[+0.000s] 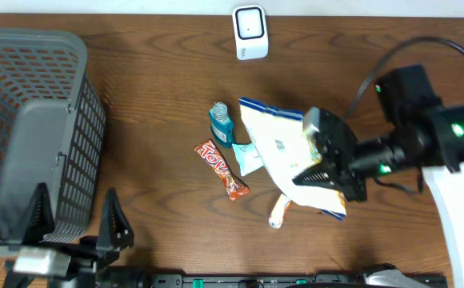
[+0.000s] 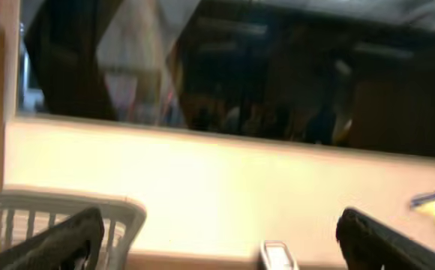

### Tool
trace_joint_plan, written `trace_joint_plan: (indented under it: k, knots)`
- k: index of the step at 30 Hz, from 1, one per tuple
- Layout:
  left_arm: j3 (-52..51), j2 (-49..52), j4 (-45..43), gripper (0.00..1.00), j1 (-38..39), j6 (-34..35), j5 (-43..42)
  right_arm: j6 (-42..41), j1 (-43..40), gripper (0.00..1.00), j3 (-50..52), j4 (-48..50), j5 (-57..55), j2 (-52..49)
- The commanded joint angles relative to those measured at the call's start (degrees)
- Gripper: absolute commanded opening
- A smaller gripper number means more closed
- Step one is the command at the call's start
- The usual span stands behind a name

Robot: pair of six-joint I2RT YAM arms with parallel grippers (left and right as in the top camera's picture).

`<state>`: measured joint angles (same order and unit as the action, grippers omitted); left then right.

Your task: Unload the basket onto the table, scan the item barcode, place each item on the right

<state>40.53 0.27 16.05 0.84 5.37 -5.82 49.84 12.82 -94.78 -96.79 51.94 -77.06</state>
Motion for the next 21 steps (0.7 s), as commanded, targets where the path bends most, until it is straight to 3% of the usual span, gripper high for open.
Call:
trace_joint_plan:
  k: [1,13,21]
  knots:
    - [-1.4,0.3,1.6,0.98,-0.2,0.7,1.4,-1.0,0.0,0.01,-0.6,0.4,-3.4,2.9]
    - [-19.6,0.3,-9.6,0.98,-0.2,0.8,-10.5,-1.6,0.0,0.02,0.0,0.3,-3.7,3.6]
    - [-30.8,0.3,-17.8,0.98,-0.2,1.0,-11.7,-5.2,0.0,0.01,0.2,1.7,-9.6,3.5]
